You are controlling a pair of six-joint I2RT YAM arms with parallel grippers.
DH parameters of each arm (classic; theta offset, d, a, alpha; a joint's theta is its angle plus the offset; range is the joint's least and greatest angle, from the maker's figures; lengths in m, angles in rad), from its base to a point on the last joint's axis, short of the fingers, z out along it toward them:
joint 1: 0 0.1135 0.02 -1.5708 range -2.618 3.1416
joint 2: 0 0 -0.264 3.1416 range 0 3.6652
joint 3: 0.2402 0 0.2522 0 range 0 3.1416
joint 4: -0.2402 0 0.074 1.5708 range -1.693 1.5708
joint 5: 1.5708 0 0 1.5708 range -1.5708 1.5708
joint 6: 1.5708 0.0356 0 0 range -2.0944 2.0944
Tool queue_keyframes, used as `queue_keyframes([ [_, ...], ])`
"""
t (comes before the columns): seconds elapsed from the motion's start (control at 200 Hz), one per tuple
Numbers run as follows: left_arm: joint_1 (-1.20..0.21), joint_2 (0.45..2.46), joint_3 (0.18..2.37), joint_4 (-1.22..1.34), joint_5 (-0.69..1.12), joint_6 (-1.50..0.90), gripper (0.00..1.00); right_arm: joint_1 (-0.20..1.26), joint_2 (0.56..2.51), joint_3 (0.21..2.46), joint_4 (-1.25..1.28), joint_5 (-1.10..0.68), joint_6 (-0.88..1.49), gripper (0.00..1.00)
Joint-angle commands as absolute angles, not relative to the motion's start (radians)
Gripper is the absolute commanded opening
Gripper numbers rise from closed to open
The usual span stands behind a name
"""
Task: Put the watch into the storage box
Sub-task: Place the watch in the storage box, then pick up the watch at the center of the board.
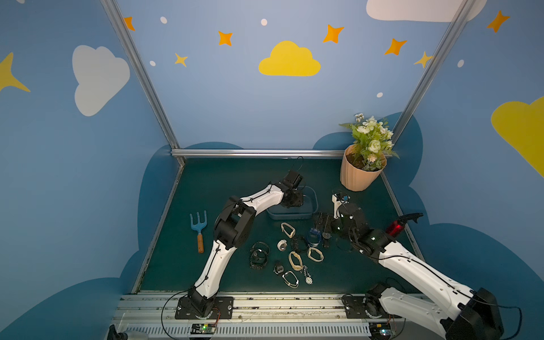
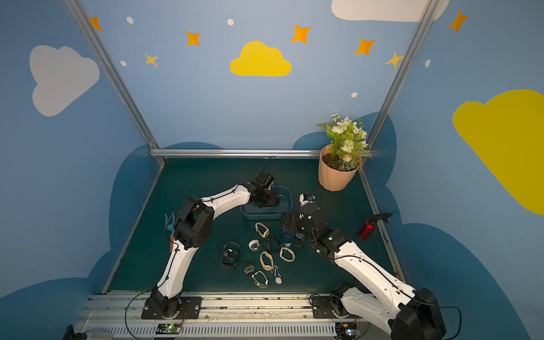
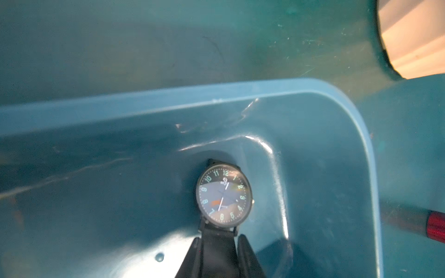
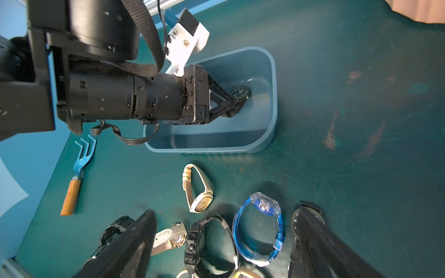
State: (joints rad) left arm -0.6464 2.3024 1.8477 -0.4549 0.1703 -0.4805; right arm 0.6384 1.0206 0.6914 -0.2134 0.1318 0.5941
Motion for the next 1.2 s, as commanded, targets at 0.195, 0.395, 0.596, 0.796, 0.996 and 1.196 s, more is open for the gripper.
queue_keyframes([
  [0.195, -0.649, 2.201, 1.809, -0.445, 0.206, -0.502, 0.68, 0.620, 1.032, 0.707, -0.284, 0.180, 0.621, 0.91],
  [0.395, -0.648, 2.036, 1.722, -0.375, 0.234, -0.489, 0.97, 0.613, 1.039, 0.730, -0.354, 0.231, 0.631, 0.91],
  [0.596, -0.647, 1.817, 1.563, -0.293, 0.185, -0.475, 1.00, 0.608, 1.041, 0.745, -0.446, 0.261, 0.654, 0.91],
  [0.796, -0.647, 1.447, 1.122, -0.134, -0.004, -0.500, 1.00, 0.607, 1.073, 0.707, -0.484, 0.270, 0.711, 0.91],
  [0.996, -0.646, 1.103, 0.753, -0.105, -0.080, -0.579, 1.00, 0.607, 1.132, 0.685, -0.497, 0.231, 0.736, 0.89],
  [1.196, -0.644, 0.917, 0.588, -0.083, -0.167, -0.627, 1.00, 0.607, 1.156, 0.676, -0.508, 0.200, 0.773, 0.72],
])
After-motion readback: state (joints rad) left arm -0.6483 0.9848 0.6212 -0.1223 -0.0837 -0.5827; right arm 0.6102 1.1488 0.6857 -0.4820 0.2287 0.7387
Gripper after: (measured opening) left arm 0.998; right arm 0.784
